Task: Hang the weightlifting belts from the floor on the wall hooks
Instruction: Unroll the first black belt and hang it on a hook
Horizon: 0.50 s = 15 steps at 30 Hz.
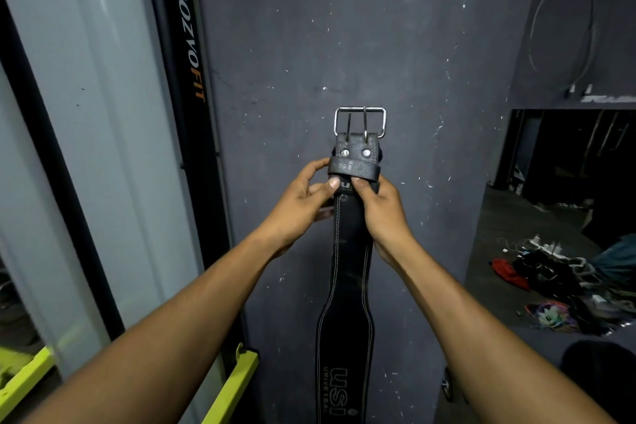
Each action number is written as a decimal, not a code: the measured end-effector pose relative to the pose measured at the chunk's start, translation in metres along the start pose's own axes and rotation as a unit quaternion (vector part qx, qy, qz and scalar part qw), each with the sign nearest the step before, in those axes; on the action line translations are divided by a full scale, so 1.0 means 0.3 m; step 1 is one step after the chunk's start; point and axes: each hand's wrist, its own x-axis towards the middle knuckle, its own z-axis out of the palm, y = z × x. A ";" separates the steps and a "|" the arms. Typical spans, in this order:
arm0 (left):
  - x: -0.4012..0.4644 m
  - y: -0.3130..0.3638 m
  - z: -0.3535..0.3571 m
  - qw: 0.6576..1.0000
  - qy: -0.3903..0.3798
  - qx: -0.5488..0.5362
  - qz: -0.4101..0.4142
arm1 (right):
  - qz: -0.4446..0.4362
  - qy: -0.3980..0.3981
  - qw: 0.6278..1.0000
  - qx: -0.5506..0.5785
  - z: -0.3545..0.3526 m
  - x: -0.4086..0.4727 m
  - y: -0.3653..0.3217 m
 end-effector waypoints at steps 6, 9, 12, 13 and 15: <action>-0.065 -0.155 0.019 0.995 -0.014 0.040 -0.094 | 0.001 0.001 1.000 0.001 0.012 0.054 0.013; -0.077 -0.210 0.033 0.993 -0.019 0.045 -0.108 | -0.021 -0.011 0.999 -0.037 0.020 0.092 -0.010; -0.066 -0.266 0.043 0.995 -0.025 0.006 -0.099 | -0.046 -0.015 0.996 -0.077 0.023 0.152 -0.045; -0.061 -0.289 0.043 0.994 -0.035 0.005 -0.102 | -0.053 -0.014 0.995 -0.085 0.021 0.176 -0.056; -0.048 -0.335 0.036 0.991 -0.065 0.023 -0.113 | -0.067 -0.007 0.994 -0.091 0.018 0.225 -0.072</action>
